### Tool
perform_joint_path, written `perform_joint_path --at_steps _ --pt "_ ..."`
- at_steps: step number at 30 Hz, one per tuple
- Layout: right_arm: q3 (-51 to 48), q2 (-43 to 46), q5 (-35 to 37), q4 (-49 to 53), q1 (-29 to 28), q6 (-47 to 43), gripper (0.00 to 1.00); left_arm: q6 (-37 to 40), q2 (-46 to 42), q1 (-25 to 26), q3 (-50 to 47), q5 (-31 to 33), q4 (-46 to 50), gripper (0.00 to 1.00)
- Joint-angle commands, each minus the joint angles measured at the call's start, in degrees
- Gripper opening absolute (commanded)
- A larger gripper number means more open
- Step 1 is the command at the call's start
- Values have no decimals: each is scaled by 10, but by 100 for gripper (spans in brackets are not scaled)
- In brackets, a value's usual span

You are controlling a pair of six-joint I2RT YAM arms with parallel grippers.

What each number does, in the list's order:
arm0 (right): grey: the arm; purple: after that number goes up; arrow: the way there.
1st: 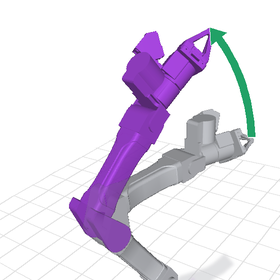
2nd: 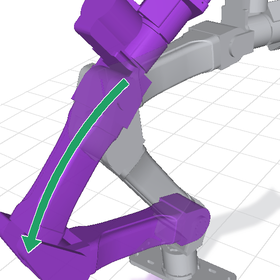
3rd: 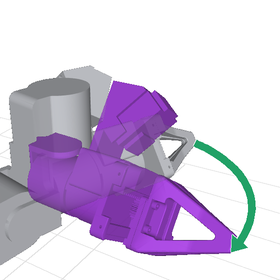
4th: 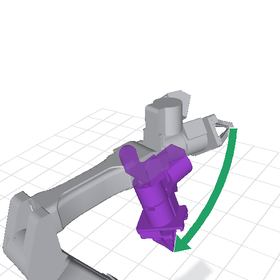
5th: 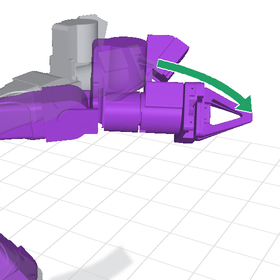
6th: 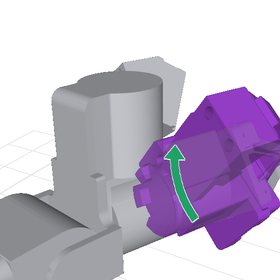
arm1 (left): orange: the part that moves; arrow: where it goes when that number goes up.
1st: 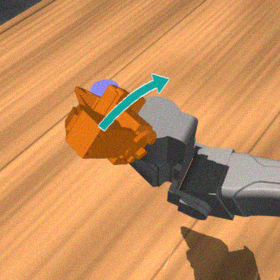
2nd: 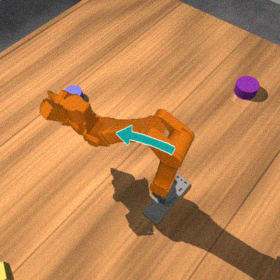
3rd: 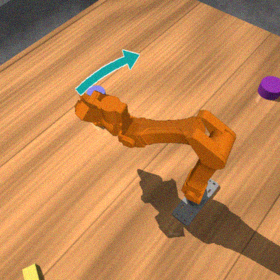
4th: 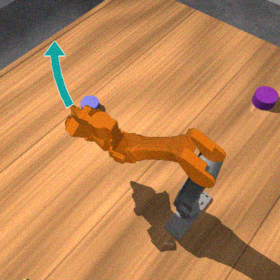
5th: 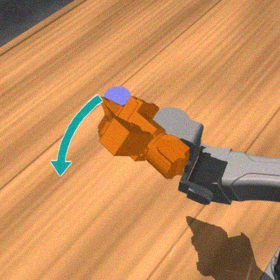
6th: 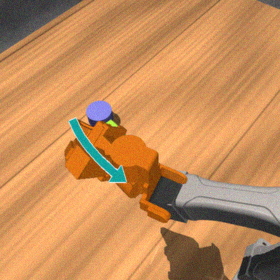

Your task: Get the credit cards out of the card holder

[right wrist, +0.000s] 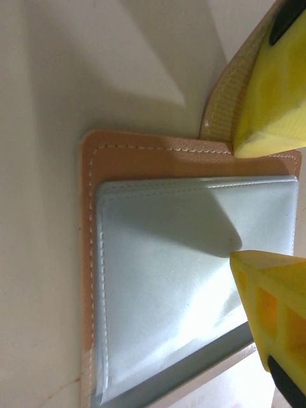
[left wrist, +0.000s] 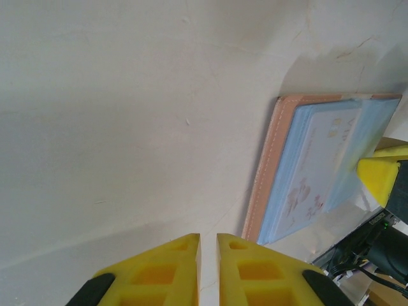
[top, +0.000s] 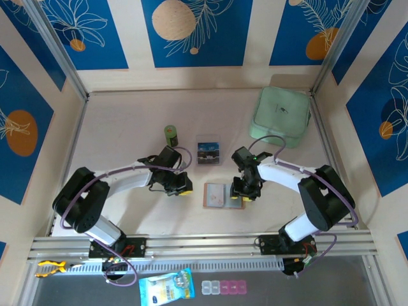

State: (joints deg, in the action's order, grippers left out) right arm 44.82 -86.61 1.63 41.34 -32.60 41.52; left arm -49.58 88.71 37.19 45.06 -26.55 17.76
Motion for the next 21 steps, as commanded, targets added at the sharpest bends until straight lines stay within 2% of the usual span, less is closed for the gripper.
perform_joint_path --at_steps 1,11,21 --pt "-28 -16 -47 -53 -6 7 43 -2 8 -4 4 -11 -4 15" --pt "15 -63 -83 -94 -50 36 36 4 -1 -5 0 -7 2 15" --pt "60 -89 -103 -107 -81 56 34 4 -13 -7 -10 -8 1 15"
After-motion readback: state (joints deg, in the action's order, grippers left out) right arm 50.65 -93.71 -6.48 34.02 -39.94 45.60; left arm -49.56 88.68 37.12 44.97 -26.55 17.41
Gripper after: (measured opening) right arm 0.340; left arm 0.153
